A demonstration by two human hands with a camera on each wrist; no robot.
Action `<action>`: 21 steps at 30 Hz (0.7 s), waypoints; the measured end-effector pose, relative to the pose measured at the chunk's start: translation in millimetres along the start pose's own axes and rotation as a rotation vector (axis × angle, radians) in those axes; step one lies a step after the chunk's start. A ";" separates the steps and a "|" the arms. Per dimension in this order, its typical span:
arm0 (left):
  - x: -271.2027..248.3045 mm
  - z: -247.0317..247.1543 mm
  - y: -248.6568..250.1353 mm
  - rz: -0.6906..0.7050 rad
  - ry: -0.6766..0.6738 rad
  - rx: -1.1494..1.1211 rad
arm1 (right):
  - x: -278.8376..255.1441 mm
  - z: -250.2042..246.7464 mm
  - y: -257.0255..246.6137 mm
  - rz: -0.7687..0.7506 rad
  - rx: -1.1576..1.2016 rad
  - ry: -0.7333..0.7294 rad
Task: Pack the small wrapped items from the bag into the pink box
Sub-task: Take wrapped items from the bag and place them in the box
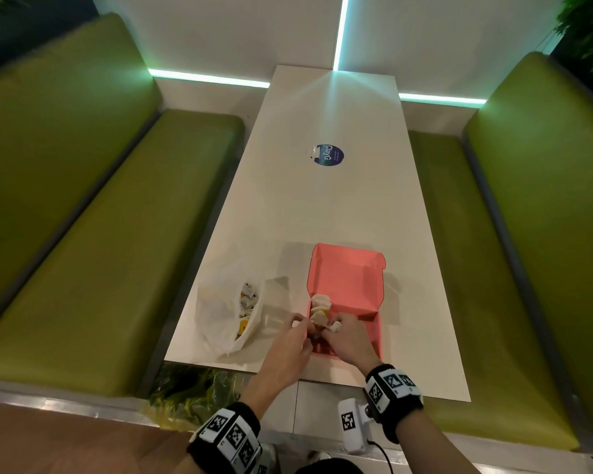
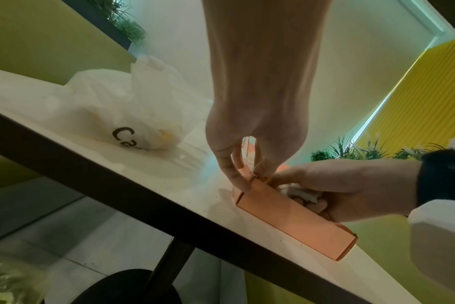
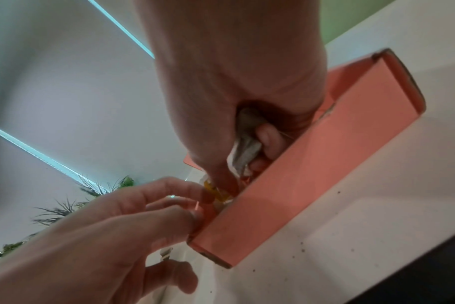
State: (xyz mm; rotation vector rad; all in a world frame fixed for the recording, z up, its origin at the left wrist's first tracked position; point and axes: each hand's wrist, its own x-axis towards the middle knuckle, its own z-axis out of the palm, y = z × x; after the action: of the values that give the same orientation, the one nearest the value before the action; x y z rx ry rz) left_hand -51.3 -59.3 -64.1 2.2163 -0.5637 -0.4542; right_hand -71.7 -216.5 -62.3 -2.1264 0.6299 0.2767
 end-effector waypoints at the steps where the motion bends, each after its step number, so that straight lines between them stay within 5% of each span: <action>1: 1.0 0.8 -1.1 0.003 -0.014 0.018 | -0.2 0.4 0.1 0.005 0.007 0.010; 15: 3.1 6.2 -6.0 0.018 -0.047 0.107 | 0.5 11.7 7.0 -0.068 -0.097 0.124; 21: -1.9 -0.2 0.1 0.032 0.035 0.058 | -8.5 -9.9 2.0 -0.018 0.091 0.103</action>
State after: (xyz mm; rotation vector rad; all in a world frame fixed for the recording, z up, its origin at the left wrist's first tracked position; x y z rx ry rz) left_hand -52.9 -58.2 -63.6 2.2625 -0.5996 -0.3868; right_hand -80.2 -222.6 -54.4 -2.0680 0.6704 0.1269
